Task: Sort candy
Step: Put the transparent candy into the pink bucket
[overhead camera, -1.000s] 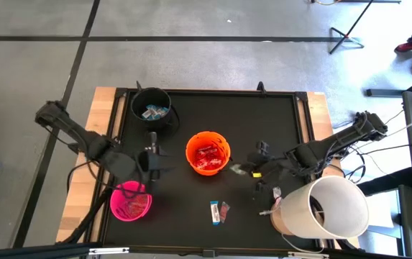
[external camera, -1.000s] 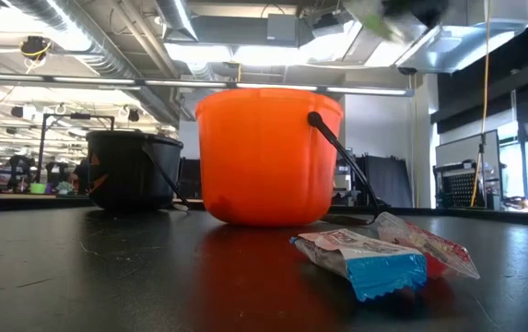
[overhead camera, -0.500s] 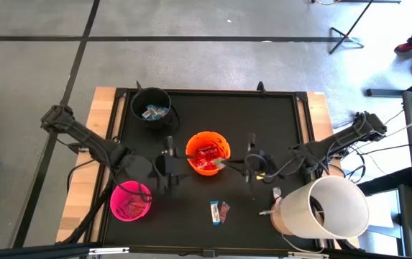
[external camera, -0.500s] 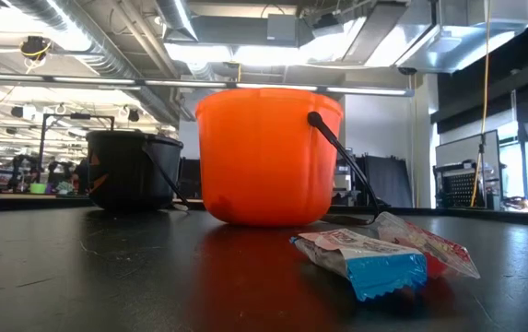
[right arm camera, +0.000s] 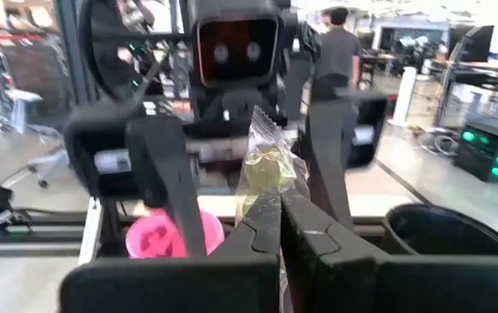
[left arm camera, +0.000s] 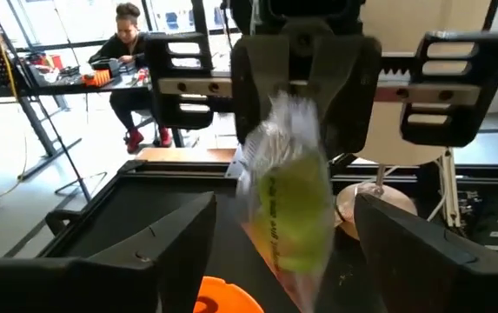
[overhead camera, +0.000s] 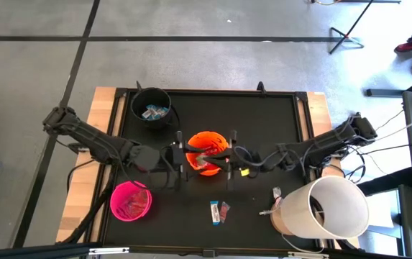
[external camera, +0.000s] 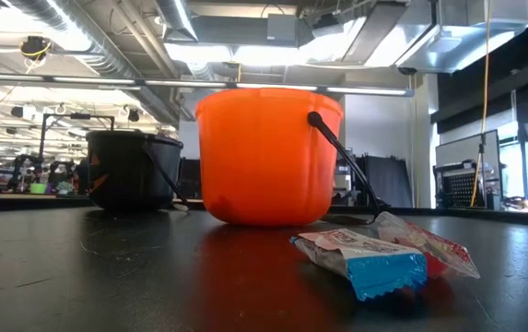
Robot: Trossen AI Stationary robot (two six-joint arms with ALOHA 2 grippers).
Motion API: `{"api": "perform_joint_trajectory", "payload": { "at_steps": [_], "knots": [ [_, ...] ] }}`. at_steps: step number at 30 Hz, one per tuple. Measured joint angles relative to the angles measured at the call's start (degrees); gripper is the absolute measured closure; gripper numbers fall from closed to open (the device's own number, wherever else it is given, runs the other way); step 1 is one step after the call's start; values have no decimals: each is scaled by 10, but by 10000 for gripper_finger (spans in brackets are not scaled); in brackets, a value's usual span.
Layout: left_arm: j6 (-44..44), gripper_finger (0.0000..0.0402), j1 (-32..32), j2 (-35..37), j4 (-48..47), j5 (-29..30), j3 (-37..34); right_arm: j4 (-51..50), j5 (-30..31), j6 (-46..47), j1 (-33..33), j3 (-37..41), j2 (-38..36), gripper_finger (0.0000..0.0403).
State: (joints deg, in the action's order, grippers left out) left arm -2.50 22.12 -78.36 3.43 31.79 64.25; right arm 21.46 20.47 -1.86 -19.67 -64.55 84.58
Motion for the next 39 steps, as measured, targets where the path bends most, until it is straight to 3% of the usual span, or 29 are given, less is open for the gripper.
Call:
{"api": "perform_joint_trajectory", "payload": {
  "at_steps": [7, 19, 23, 27, 31, 35, 39],
  "knots": [
    [-2, 165, 0, -9, -3, 19, 0, 14, -36, 0, 10, 0, 7, 403],
    [1, 307, 0, -8, -24, 20, 0, 20, -31, 1, 10, 0, 6, 388],
    [1, 351, 6, -8, -38, 21, 0, 21, -31, 0, 9, 0, -5, 338],
    [1, 391, 6, -8, -45, 20, 0, 11, -31, 0, 9, 0, -15, 257],
    [1, 394, 6, -6, -68, 22, 0, 8, -31, -1, 9, 0, -24, 175],
    [-3, 394, 5, 20, -144, 55, 0, -5, -31, -2, 9, 0, -47, 116],
    [-54, 400, -5, 67, -286, 130, 0, -32, -27, -2, 9, 0, -74, 89]
  ]
}}
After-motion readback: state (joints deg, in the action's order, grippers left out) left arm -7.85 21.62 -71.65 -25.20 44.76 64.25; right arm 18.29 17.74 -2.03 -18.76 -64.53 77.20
